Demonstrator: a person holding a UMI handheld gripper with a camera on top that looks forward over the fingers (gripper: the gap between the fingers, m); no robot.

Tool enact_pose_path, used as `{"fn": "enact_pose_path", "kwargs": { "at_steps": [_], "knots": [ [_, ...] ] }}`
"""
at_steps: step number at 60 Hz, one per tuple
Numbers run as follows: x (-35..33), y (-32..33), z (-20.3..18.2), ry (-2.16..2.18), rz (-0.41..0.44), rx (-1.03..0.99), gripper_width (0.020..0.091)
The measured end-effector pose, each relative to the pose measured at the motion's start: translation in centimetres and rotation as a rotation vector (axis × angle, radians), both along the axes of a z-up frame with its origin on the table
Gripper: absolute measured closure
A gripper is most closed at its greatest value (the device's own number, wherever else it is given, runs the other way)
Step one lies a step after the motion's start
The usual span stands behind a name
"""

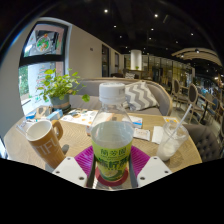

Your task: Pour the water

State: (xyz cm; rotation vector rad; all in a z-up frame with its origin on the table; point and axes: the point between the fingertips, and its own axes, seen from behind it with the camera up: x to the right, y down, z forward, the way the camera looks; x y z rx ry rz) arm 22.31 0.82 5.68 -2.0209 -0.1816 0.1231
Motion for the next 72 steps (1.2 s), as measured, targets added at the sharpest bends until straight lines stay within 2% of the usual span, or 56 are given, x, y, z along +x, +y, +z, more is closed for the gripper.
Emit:
{"fn": "enact_pose_path", "kwargs": {
  "at_steps": [6, 12, 13, 15, 19, 47, 58, 72],
  "knots": [
    [0.1, -0.5, -1.0, -0.011, -0.010, -0.058, 0.0532],
    [0.9, -2.1, -1.6, -0.051, -0.041, -0.144, 0.0251],
    [1.0, -2.3, -1.5, -0.059, -0.047, -0.148, 0.0234],
    [1.3, -3.0, -1.1, -0.069, -0.062, -0.154, 0.0267],
    [1.4, -4.6, 0.3, -0.081, -0.085, -0.167, 0.0242],
    [-4.5, -22.7, 14.5, -0.053, -0.216, -0.263, 0.0253],
    [-6.4, -26.3, 16.8, -0.076, -0.207, -0.256, 0.0252],
    [-6.4, -27.1, 17.4, -0.078, -0.228, -0.247, 0.0252]
  ]
}}
